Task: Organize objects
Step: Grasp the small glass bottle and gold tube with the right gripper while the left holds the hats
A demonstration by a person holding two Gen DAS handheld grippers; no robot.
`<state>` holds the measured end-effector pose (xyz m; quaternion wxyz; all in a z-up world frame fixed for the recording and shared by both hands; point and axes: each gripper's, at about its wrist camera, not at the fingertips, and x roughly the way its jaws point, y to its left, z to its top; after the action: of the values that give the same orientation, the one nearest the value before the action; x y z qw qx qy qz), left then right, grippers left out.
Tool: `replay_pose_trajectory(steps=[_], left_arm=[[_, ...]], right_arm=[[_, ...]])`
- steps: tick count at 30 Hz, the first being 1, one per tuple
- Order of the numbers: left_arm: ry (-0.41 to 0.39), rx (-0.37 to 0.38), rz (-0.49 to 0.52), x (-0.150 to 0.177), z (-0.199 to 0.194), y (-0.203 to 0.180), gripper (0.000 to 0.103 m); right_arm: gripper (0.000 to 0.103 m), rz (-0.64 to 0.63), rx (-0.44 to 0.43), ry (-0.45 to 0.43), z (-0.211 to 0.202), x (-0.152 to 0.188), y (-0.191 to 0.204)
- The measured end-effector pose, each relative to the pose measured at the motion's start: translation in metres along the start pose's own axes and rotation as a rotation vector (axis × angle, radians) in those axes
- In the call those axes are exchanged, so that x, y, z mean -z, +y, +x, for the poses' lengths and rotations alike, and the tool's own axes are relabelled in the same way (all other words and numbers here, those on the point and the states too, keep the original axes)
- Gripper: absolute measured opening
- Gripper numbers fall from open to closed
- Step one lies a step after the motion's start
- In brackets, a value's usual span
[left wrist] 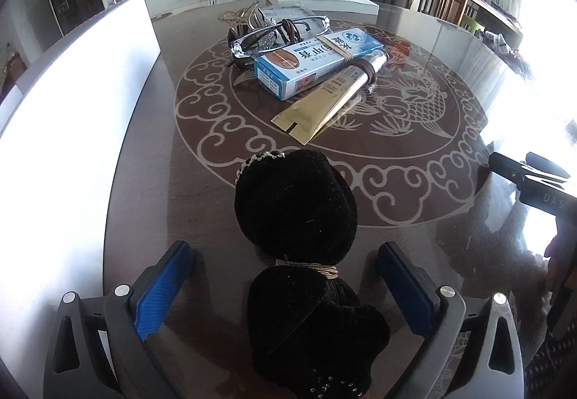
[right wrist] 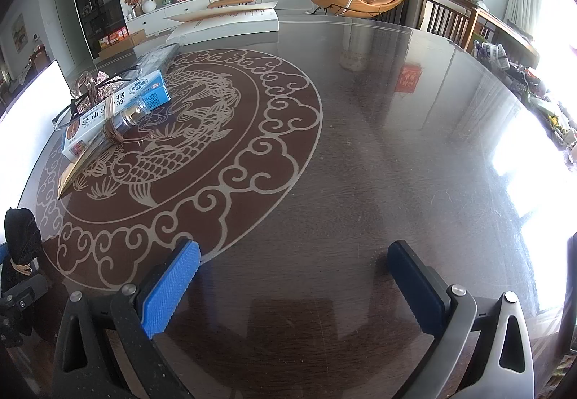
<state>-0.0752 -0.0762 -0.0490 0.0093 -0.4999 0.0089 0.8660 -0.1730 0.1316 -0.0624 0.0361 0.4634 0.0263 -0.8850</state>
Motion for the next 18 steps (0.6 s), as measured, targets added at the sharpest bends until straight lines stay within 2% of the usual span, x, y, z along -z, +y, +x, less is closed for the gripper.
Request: replay_pose_trajectory(steps=[2, 3, 5, 7, 9, 11, 12, 13, 16, 18], left_arm=[[-0.002, 0.0, -0.002, 0.002, -0.001, 0.002, 0.103], [-0.007, -0.001, -0.001, 0.004, -0.002, 0.002, 0.103], [-0.02, 0.0, 0.0, 0.008, -0.004, 0.003, 0.103], [-0.024, -0.006, -0.009, 0.012, -0.006, 0.004, 0.103], [-0.023, -0.011, -0.017, 0.015, -0.008, 0.004, 0.103], [-0.018, -0.011, -0.016, 0.018, -0.01, 0.004, 0.103], [-0.013, -0.01, -0.013, 0.02, -0.011, 0.005, 0.103], [-0.007, -0.008, -0.011, 0.021, -0.012, 0.006, 0.103], [0.002, -0.006, -0.007, 0.025, -0.015, 0.009, 0.103], [-0.001, -0.004, -0.004, 0.027, -0.016, 0.01, 0.103]], right_arm=[[0.103, -0.037, -0.037, 0.044, 0.004, -0.008, 0.001], [0.103, -0.001, -0.063, 0.054, 0.004, -0.013, 0.003], [0.103, 0.113, -0.201, 0.076, 0.004, -0.027, 0.013], [0.103, 0.134, -0.27, 0.077, 0.006, -0.05, 0.043], [0.103, 0.096, -0.29, 0.04, 0.009, -0.075, 0.082], [0.103, 0.056, -0.302, 0.046, 0.022, -0.094, 0.118], [0.1, 0.035, -0.291, 0.058, 0.03, -0.099, 0.13], [0.094, 0.008, -0.272, 0.071, 0.037, -0.101, 0.14], [0.081, -0.052, -0.244, 0.084, 0.048, -0.093, 0.142], [0.081, -0.084, -0.224, 0.065, 0.043, -0.082, 0.128]])
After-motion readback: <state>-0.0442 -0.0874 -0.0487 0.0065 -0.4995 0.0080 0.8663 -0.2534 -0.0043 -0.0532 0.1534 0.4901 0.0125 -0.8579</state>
